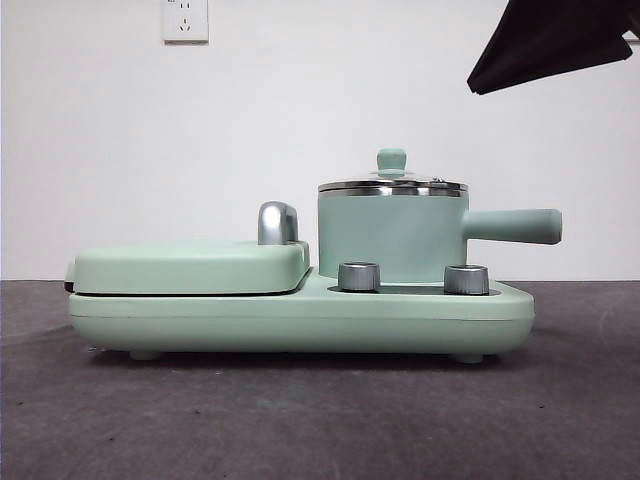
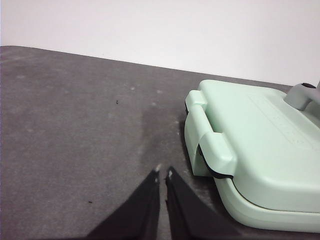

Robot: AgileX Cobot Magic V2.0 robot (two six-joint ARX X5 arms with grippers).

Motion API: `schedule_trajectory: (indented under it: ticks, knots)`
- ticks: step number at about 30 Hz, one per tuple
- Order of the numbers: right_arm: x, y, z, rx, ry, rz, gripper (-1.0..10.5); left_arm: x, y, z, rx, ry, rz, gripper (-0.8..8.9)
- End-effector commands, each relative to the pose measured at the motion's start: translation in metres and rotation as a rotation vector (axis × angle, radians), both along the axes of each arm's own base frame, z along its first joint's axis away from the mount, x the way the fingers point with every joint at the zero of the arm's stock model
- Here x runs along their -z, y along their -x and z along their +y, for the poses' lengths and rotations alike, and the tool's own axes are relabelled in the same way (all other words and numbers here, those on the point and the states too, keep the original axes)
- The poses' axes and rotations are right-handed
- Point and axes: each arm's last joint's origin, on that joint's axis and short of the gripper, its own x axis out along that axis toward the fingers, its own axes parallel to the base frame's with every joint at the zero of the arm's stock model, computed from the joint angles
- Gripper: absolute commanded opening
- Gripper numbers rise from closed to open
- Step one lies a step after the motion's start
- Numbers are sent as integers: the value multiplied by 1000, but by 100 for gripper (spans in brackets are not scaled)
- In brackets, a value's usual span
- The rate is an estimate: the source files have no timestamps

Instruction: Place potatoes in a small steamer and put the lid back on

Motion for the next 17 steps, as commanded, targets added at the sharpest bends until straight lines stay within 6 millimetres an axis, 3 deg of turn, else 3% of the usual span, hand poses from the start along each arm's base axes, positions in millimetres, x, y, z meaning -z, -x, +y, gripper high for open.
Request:
schedule_trajectory:
  ticks: [1,6,10,13,17]
  knots:
    - [-8,-1,2,-4,-25,-29,25,6,-1,0,2,3,8,19]
    - [-9,-2,2,3,-19,-58,21,6,-1,0,2,3,8,19]
    - [-9,-1,-9,115,104,-173,19,6,-1,0,2,3,8,19]
    - [7,12,-28,205,141,-214,19,6,-1,0,2,3,8,19]
    - [49,37,-58,340,134,-283,19,6,-1,0,2,3,8,19]
